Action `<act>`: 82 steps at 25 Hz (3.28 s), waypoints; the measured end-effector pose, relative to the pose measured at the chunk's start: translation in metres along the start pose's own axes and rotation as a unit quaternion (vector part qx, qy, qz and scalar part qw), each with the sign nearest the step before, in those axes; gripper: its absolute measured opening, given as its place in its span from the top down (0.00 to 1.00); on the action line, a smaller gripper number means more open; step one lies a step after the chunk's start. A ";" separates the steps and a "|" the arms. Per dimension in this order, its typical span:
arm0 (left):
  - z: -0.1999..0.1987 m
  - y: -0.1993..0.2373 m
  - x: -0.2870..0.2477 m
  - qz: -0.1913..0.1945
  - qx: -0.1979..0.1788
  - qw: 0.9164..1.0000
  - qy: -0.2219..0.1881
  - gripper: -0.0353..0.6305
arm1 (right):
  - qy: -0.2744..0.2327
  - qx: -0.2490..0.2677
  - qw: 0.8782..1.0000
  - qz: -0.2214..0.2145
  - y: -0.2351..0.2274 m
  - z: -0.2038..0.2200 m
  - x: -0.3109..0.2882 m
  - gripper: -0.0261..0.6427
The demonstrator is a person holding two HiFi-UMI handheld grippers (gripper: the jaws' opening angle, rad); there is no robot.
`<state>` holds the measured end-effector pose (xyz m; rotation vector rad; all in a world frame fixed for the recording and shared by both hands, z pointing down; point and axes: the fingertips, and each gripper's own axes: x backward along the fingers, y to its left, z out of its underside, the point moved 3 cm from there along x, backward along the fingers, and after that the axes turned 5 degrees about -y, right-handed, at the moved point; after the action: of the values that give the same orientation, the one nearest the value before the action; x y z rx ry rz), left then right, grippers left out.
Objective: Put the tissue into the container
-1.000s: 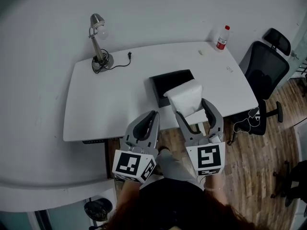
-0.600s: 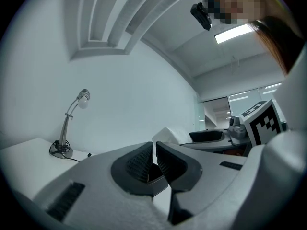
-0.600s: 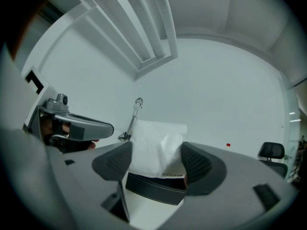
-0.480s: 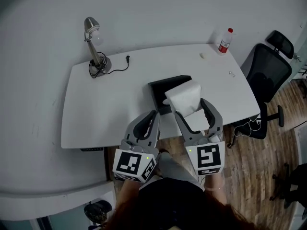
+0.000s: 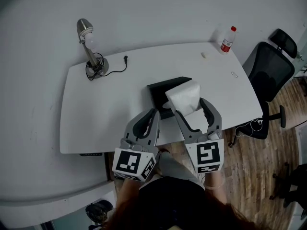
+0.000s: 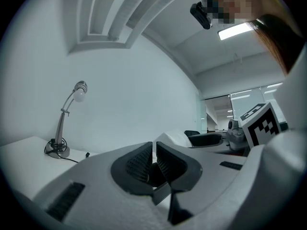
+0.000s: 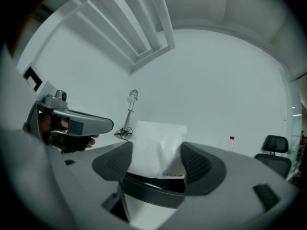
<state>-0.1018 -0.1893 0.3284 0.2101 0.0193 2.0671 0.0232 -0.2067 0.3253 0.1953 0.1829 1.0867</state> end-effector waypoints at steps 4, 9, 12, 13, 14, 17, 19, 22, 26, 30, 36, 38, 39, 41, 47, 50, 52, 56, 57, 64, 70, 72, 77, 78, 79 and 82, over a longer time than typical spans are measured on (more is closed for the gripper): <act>0.004 0.005 -0.010 0.000 0.002 1.000 0.004 0.88 | 0.012 -0.005 1.000 0.003 -0.006 0.010 -0.011 0.45; 0.012 0.010 -0.021 -0.002 0.008 1.000 0.013 0.88 | 0.025 -0.011 1.000 0.000 -0.011 0.022 -0.022 0.45; 0.017 0.012 -0.028 -0.002 0.010 1.000 0.019 0.88 | 0.033 -0.014 0.999 -0.003 -0.014 0.029 -0.030 0.45; 0.018 0.012 -0.030 -0.003 0.010 1.000 0.021 0.88 | 0.036 -0.016 0.999 -0.005 -0.014 0.031 -0.032 0.45; 0.019 0.013 -0.032 -0.003 0.011 1.000 0.022 0.88 | 0.038 -0.018 0.999 -0.006 -0.015 0.034 -0.034 0.45; 0.023 0.017 -0.037 -0.007 0.013 0.999 0.028 0.88 | 0.047 -0.023 0.999 -0.011 -0.016 0.041 -0.042 0.45; 0.025 0.020 -0.040 -0.010 0.014 0.999 0.032 0.88 | 0.053 -0.026 0.998 -0.014 -0.017 0.046 -0.047 0.45; 0.029 0.025 -0.044 -0.015 0.017 0.999 0.038 0.88 | 0.062 -0.029 0.997 -0.019 -0.016 0.052 -0.054 0.45; 0.034 0.031 -0.050 -0.018 0.019 0.999 0.043 0.88 | 0.072 -0.033 0.997 -0.023 -0.016 0.061 -0.064 0.46; 0.039 0.035 -0.055 -0.019 0.024 0.998 0.049 0.88 | 0.087 -0.037 0.995 -0.025 -0.016 0.070 -0.071 0.46; 0.048 0.037 -0.064 -0.016 0.029 0.998 0.058 0.88 | 0.113 -0.041 0.992 -0.025 -0.018 0.085 -0.078 0.46; 0.050 0.037 -0.067 -0.015 0.030 0.998 0.061 0.88 | 0.123 -0.041 0.991 -0.026 -0.019 0.090 -0.080 0.46; 0.051 0.038 -0.068 -0.016 0.031 0.997 0.063 0.88 | 0.127 -0.042 0.991 -0.027 -0.019 0.092 -0.081 0.46; 0.053 0.038 -0.070 -0.016 0.032 0.997 0.065 0.88 | 0.135 -0.044 0.989 -0.029 -0.019 0.097 -0.082 0.46; 0.060 0.043 -0.073 -0.020 0.036 0.997 0.073 0.88 | 0.151 -0.050 0.987 -0.035 -0.016 0.106 -0.089 0.46; 0.064 0.045 -0.074 -0.022 0.039 0.996 0.076 0.88 | 0.156 -0.048 0.986 -0.037 -0.016 0.108 -0.090 0.46; 0.066 0.046 -0.076 -0.023 0.041 0.996 0.077 0.88 | 0.157 -0.049 0.986 -0.038 -0.016 0.108 -0.090 0.46; 0.070 0.047 -0.077 -0.020 0.046 0.995 0.081 0.88 | 0.160 -0.051 0.985 -0.037 -0.015 0.106 -0.089 0.46; 0.071 0.047 -0.077 -0.019 0.047 0.995 0.082 0.88 | 0.161 -0.051 0.985 -0.038 -0.014 0.106 -0.089 0.46; 0.074 0.046 -0.078 -0.014 0.052 0.995 0.084 0.88 | 0.171 -0.047 0.983 -0.039 -0.009 0.109 -0.088 0.46; 0.077 0.049 -0.077 -0.015 0.054 0.995 0.086 0.88 | 0.176 -0.050 0.982 -0.036 -0.009 0.109 -0.087 0.46; 0.078 0.049 -0.078 -0.014 0.055 0.995 0.087 0.88 | 0.177 -0.051 0.982 -0.035 -0.009 0.109 -0.087 0.46; 0.079 0.049 -0.077 -0.012 0.057 0.994 0.087 0.88 | 0.183 -0.055 0.981 -0.031 -0.009 0.109 -0.087 0.46; 0.079 0.050 -0.077 -0.012 0.057 0.994 0.087 0.88 | 0.186 -0.056 0.980 -0.031 -0.009 0.110 -0.087 0.46; 0.079 0.050 -0.077 -0.012 0.058 0.994 0.087 0.88 | 0.190 -0.057 0.980 -0.031 -0.009 0.111 -0.088 0.46; 0.080 0.050 -0.076 -0.012 0.058 0.994 0.088 0.88 | 0.202 -0.059 0.977 -0.030 -0.009 0.115 -0.089 0.46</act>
<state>-0.0970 -0.2859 0.4013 0.0988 0.2494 2.0572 0.0179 -0.2977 0.4390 -0.1403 0.4840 1.0648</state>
